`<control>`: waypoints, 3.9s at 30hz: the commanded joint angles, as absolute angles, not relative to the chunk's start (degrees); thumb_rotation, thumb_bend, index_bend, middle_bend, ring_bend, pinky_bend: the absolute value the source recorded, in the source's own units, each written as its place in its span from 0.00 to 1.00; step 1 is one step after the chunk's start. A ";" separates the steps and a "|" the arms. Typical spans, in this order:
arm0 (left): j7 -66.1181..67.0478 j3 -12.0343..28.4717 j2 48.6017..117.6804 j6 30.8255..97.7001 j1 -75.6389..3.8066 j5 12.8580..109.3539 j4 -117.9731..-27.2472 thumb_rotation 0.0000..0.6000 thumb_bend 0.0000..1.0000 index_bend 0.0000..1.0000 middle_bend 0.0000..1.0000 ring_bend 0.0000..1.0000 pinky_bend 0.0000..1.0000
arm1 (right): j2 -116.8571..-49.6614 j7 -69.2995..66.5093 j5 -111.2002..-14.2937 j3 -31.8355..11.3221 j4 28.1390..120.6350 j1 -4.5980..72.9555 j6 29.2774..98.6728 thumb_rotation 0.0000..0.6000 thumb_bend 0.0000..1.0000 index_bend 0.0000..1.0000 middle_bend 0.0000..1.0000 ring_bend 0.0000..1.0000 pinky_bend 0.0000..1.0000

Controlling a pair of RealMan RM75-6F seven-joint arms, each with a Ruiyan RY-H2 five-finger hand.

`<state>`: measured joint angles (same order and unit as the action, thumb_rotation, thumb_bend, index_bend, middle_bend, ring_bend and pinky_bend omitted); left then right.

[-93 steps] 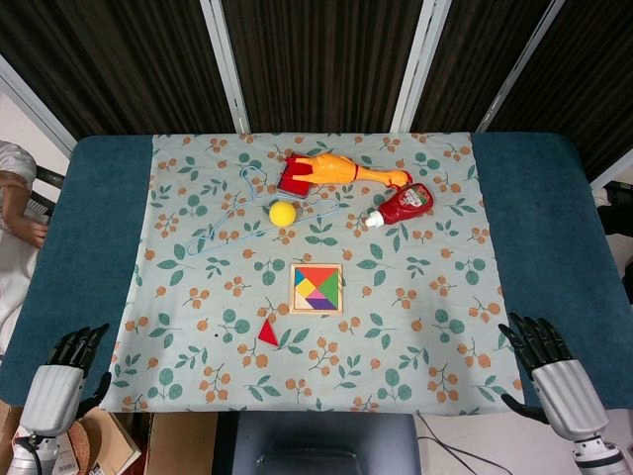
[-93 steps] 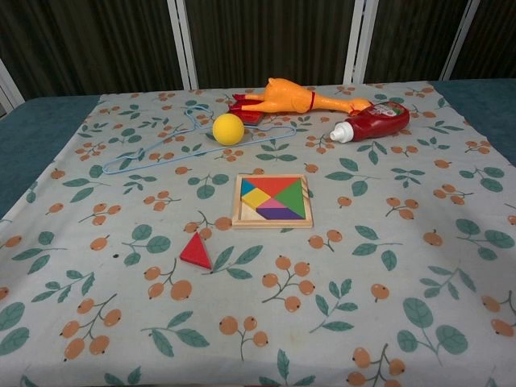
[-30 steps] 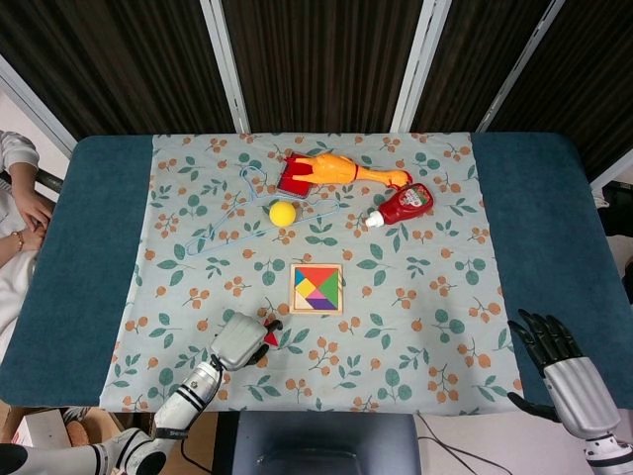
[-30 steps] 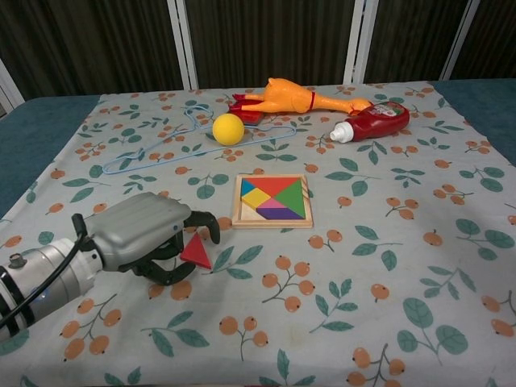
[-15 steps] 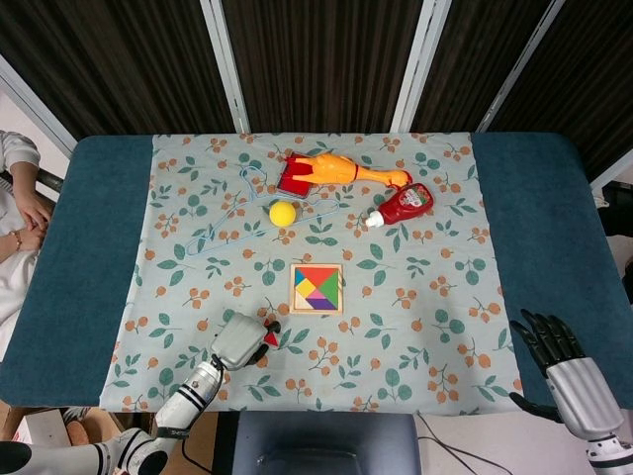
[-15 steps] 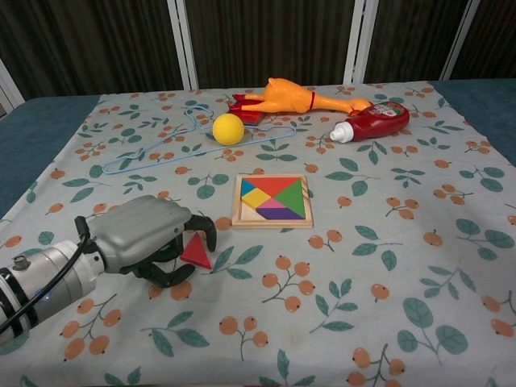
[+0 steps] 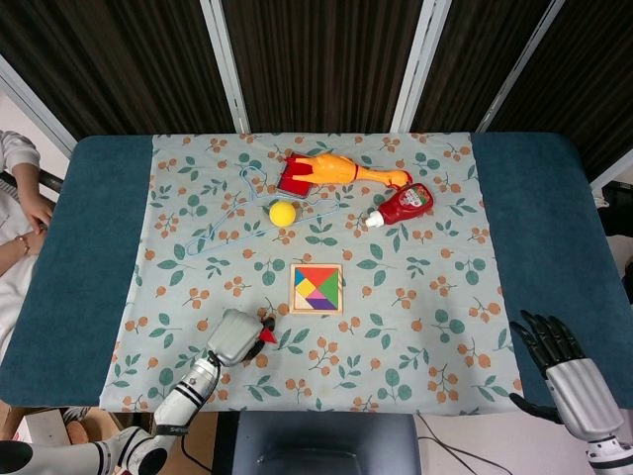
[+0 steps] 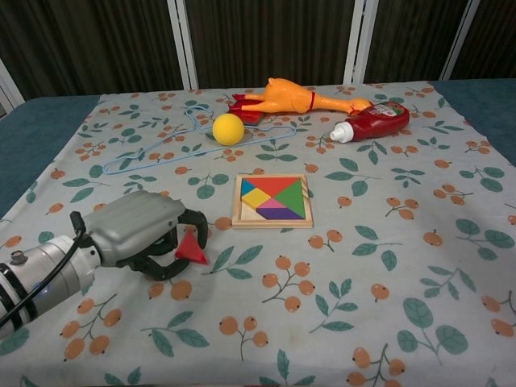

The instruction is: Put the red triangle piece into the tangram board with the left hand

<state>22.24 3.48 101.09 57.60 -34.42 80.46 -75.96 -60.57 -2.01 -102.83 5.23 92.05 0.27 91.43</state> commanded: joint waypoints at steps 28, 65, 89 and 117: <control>21.00 17.24 117.33 61.82 -39.74 67.43 -72.27 1.00 0.41 0.62 1.00 1.00 1.00 | -59.07 -6.84 -103.99 5.92 90.77 0.76 91.87 1.00 0.20 0.00 0.00 0.00 0.00; 20.81 20.23 125.57 61.63 -44.11 62.56 -60.56 1.00 0.41 0.58 1.00 1.00 1.00 | -57.86 -11.39 -104.02 6.14 89.28 0.19 93.90 1.00 0.20 0.00 0.00 0.00 0.00; 21.84 20.30 126.23 60.72 -44.34 61.44 -59.05 1.00 0.41 0.40 1.00 1.00 1.00 | -57.60 -12.45 -104.15 6.17 88.86 -0.10 94.60 1.00 0.20 0.00 0.00 0.00 0.00; 24.44 19.91 124.22 60.95 -43.76 60.22 -62.34 1.00 0.41 0.37 1.00 1.00 1.00 | -57.53 -12.77 -104.26 6.16 88.75 -0.17 94.78 1.00 0.20 0.00 0.00 0.00 0.00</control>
